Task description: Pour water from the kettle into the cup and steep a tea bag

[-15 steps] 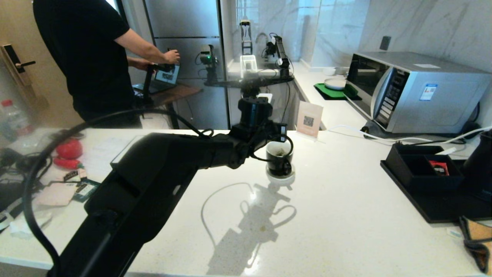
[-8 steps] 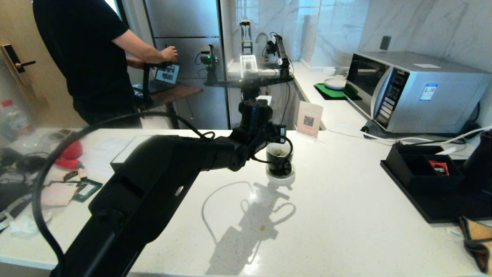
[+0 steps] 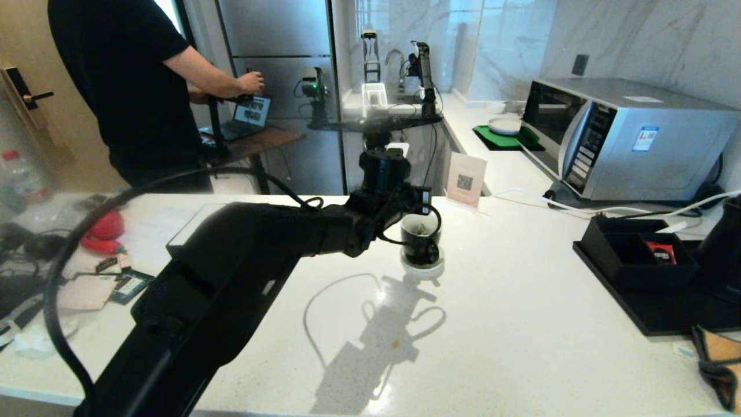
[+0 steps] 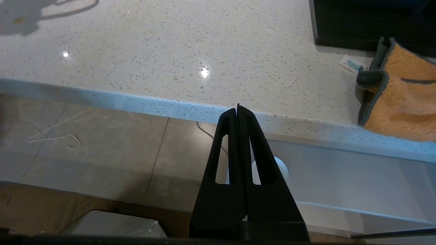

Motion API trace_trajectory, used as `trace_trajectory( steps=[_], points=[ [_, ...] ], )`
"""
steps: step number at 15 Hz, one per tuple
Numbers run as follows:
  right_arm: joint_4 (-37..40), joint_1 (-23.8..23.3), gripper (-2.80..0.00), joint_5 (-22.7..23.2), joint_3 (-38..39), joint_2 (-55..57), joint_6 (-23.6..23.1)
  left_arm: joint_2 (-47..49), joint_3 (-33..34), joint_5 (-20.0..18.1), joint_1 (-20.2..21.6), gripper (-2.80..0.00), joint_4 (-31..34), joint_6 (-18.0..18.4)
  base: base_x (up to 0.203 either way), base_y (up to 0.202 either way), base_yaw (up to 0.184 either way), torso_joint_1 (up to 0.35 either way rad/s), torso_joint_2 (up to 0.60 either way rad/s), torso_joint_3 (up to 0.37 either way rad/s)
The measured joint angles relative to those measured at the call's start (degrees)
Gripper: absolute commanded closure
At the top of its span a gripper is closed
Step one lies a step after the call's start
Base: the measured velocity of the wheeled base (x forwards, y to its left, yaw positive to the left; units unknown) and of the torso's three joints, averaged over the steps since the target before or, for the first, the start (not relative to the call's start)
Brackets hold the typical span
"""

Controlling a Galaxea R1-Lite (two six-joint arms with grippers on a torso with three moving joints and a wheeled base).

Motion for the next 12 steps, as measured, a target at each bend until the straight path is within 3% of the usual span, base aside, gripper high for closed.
trace_trajectory(
  steps=[9,12],
  points=[
    [-0.1,0.0,0.00,0.0,0.0,0.1,1.2,-6.6,0.0,-0.2,-0.9,0.00,0.8,0.3,0.000,0.000,0.000,0.000,0.00,0.000],
    [-0.1,0.0,0.00,0.0,0.0,0.1,1.3,-8.6,-0.1,-0.2,-1.2,0.00,1.5,2.0,0.000,0.000,0.000,0.000,0.00,0.000]
  ],
)
